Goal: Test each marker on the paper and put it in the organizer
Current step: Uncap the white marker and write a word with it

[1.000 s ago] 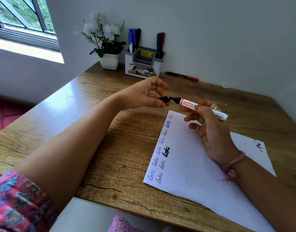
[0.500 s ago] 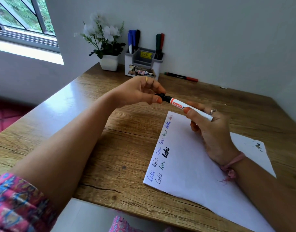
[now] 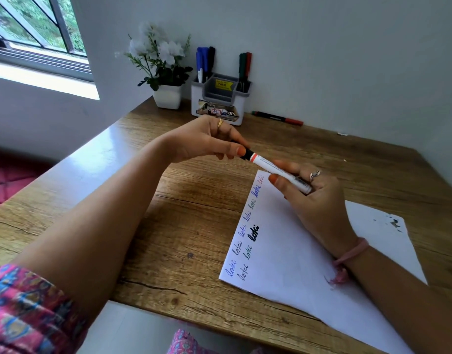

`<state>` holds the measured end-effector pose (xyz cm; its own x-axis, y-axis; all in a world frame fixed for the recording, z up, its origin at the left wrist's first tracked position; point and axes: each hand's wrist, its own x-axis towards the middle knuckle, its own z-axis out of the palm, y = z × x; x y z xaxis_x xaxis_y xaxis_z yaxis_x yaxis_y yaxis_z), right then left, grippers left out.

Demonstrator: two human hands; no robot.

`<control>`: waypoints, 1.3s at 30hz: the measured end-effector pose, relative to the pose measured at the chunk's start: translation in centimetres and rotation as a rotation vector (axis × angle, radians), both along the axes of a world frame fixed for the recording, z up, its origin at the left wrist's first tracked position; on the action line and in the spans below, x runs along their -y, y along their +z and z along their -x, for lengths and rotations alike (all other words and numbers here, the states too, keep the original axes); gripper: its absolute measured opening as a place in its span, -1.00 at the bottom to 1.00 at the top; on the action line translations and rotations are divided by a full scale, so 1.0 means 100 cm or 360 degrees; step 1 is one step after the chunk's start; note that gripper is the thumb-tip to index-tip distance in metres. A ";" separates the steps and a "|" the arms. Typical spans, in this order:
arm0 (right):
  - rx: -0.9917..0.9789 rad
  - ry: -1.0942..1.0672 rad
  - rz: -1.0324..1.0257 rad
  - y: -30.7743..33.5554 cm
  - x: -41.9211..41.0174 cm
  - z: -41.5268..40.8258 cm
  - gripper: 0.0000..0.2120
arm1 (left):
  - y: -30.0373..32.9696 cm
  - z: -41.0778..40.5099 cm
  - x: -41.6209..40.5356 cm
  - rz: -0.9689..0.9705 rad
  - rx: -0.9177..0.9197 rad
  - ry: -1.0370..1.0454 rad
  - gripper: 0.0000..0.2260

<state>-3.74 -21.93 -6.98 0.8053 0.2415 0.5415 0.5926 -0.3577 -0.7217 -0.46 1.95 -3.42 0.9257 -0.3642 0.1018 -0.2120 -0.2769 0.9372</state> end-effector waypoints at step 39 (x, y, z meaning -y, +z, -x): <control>-0.0038 -0.0028 0.0922 -0.013 0.015 -0.026 -0.94 | 0.042 -0.023 -0.005 0.1219 0.0885 0.1059 -0.82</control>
<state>-1.18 -23.45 -8.27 0.8222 0.4793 0.3070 0.5689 -0.7081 -0.4183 1.80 2.47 0.82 0.6694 0.5118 0.5385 -0.6734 0.1117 0.7308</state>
